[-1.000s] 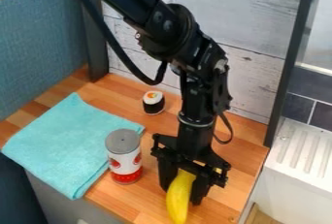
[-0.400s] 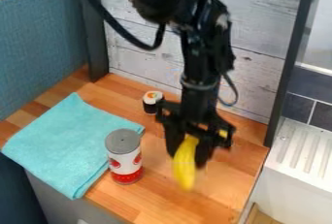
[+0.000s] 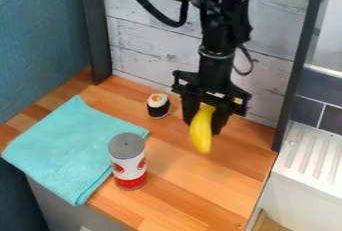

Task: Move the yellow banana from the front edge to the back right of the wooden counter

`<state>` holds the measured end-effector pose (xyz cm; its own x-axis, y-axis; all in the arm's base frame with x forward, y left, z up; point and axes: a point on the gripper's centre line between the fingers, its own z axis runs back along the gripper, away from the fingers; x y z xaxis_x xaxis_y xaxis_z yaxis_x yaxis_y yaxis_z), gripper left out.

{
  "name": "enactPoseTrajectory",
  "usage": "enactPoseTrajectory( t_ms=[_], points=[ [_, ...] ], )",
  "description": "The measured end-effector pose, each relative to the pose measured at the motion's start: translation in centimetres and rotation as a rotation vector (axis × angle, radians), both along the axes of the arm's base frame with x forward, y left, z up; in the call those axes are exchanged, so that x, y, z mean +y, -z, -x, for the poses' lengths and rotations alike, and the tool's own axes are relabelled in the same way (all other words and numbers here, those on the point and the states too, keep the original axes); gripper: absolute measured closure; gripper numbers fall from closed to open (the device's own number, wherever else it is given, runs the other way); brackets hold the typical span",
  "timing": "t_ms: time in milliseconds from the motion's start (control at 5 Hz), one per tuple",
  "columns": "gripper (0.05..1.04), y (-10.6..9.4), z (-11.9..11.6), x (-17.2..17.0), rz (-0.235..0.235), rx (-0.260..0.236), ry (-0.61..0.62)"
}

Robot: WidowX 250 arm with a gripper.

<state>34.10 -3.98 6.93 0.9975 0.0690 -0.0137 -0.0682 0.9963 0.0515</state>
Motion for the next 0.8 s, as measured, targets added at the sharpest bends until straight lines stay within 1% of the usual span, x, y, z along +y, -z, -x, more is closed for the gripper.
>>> enactPoseTrajectory(
  t_ms=[200, 400, 600, 800],
  points=[
    [0.483, 0.6, -1.3, 0.4, 0.002, 0.016, -0.011],
    [0.483, 2.4, -1.7, -0.1, 0.021, 0.061, 0.004],
    [0.483, 3.9, -1.5, -0.3, 0.034, 0.101, -0.004],
    [0.483, 4.9, -1.9, -0.8, 0.060, 0.112, 0.006]
  ],
)
